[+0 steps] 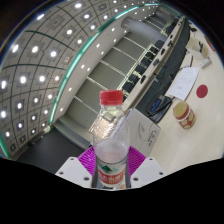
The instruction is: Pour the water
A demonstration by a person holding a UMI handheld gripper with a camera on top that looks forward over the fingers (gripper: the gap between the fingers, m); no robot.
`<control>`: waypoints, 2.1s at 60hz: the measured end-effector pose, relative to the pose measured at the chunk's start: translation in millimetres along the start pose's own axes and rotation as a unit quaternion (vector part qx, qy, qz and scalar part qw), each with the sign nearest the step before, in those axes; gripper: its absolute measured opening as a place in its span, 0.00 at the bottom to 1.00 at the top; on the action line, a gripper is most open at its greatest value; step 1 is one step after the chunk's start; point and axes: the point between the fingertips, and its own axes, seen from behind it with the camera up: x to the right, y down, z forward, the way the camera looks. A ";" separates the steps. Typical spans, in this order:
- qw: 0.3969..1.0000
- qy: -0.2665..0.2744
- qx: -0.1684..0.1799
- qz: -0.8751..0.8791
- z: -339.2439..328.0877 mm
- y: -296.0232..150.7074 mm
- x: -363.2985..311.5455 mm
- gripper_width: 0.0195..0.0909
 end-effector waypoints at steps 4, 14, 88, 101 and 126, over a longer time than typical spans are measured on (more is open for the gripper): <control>0.995 -0.027 0.004 0.098 24.9 -25.6 8.4 0.26; 0.941 -0.070 0.011 0.331 82.1 -73.3 47.8 0.26; 0.915 0.146 0.021 -0.376 53.2 -306.7 240.5 0.26; 0.885 0.186 -0.029 -0.427 58.5 -276.2 341.4 0.26; 0.884 0.203 -0.029 -0.421 50.6 -252.9 379.7 0.51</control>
